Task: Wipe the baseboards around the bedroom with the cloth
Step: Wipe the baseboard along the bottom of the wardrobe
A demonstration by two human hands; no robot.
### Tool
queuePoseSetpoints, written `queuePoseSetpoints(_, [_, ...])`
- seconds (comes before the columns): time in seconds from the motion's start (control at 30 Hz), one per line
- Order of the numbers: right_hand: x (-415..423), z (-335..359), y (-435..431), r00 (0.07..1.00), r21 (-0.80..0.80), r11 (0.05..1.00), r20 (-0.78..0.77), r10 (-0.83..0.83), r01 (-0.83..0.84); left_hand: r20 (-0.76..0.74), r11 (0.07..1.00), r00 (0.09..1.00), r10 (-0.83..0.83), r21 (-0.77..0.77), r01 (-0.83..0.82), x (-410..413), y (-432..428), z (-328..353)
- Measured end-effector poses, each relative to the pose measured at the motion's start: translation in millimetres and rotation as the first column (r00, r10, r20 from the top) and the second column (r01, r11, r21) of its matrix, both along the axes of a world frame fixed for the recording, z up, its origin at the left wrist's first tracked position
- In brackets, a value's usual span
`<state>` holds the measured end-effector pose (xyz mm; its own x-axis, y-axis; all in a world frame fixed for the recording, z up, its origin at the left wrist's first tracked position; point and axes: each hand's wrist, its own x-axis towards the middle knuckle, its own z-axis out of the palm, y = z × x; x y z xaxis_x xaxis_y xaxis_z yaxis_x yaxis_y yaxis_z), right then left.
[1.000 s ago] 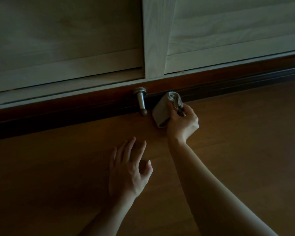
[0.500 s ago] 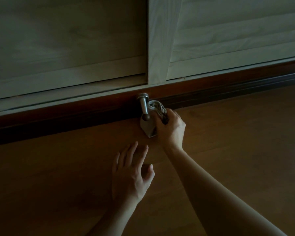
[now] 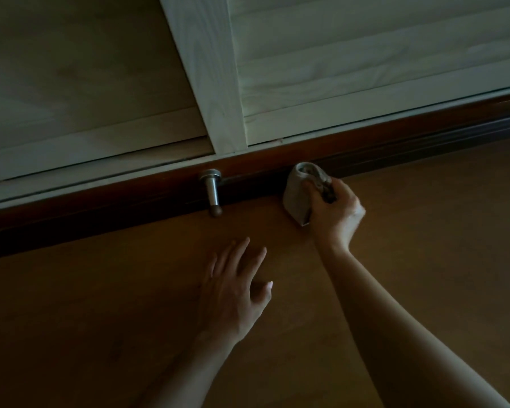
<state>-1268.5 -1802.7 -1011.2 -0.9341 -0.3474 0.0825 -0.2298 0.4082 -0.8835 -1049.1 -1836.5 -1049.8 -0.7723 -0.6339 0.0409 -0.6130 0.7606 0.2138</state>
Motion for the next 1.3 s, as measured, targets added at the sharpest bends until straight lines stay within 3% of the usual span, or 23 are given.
queuePoseSetpoints(0.3, [0, -1, -4, 0.989, -0.034, 0.989, -0.033, 0.145, -0.146, -0.093, 0.999, 0.995, -0.035, 0.000, 0.035, -25, 9, -3])
queuePoseSetpoints(0.47, [-22, 0, 9, 1.000, -0.043, 0.999, 0.008, 0.027, -0.027, -0.111, 0.997, 0.993, -0.034, 0.059, 0.041, -32, 8, -13])
queuePoseSetpoints(0.67, [-3, 7, -5, 0.989, -0.072, 0.987, 0.024, 0.146, -0.144, -0.109, 0.999, 0.994, -0.005, 0.043, 0.010, -34, 9, -13])
queuePoseSetpoints(0.93, [-37, 10, 17, 0.996, -0.065, 0.998, 0.084, -0.009, 0.015, -0.113, 1.000, 0.994, -0.002, -0.006, 0.001, -34, 12, -15])
queuePoseSetpoints(1.17, [-18, 11, 4, 0.994, -0.085, 0.991, 0.031, 0.108, -0.105, -0.276, 1.000, 0.961, 0.012, -0.007, -0.014, -60, 10, -19])
queuePoseSetpoints(1.3, [-33, 11, 11, 0.993, -0.061, 0.991, -0.033, 0.117, -0.119, -0.212, 0.999, 0.977, -0.011, 0.035, 0.019, -96, 28, -12])
